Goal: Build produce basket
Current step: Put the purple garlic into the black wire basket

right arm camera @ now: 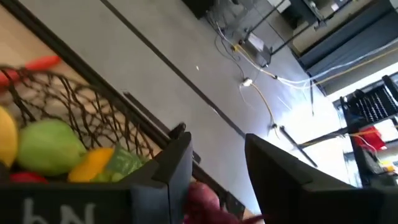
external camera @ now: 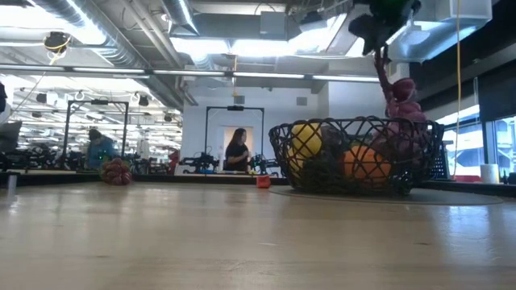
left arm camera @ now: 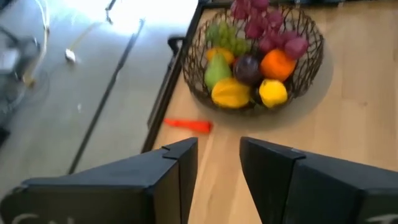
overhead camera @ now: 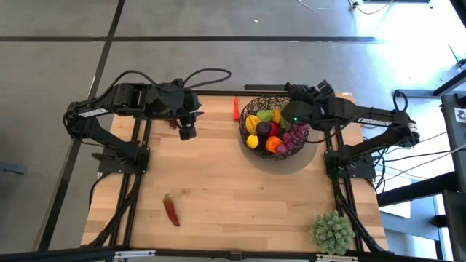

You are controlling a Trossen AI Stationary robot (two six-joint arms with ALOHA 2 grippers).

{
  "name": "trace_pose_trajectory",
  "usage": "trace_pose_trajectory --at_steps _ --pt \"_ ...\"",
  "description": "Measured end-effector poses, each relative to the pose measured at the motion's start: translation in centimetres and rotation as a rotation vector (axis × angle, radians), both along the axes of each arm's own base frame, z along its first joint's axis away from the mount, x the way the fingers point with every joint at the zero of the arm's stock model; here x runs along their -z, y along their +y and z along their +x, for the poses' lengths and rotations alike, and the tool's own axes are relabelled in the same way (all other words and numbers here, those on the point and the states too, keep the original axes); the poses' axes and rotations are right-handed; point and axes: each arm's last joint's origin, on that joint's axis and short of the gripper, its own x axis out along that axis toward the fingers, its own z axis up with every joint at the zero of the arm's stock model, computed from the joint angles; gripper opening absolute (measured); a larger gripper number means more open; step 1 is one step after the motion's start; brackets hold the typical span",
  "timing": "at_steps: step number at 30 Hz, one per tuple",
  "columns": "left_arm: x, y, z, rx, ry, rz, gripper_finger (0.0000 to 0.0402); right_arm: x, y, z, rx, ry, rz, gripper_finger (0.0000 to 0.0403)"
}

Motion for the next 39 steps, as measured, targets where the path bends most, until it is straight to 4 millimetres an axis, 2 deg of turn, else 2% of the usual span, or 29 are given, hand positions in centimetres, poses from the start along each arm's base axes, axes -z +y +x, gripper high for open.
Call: trace_pose_trajectory --at_steps 6,11,15,22,34,39 --pt "1.5 -0.1 -1.5 -0.17 0.1 -0.186 0.011 -3.5 1.7 0.3 -0.116 -0.089 0.013 0.0151" --pt "2.7 -0.6 -3.0 -0.294 0.206 -0.482 0.011 -5.9 3.2 0.5 -0.304 -0.189 0.167 0.0151" --pt "3.1 -1.3 -3.2 -0.349 0.223 -0.619 0.011 -6.9 4.2 0.8 -0.478 -0.202 0.242 0.0151" --pt "5.1 -2.7 -3.2 -0.406 0.285 -0.7 0.011 -7.3 5.4 1.4 -0.632 -0.216 0.276 0.0151" --pt "11.8 -5.6 -3.2 -0.399 0.575 -0.744 0.011 -7.4 6.3 1.5 -0.693 -0.223 0.283 0.0151" --pt "14.5 -6.5 -2.6 -0.43 0.594 -0.833 0.011 -7.3 6.4 1.5 -0.711 -0.233 0.331 0.0151"
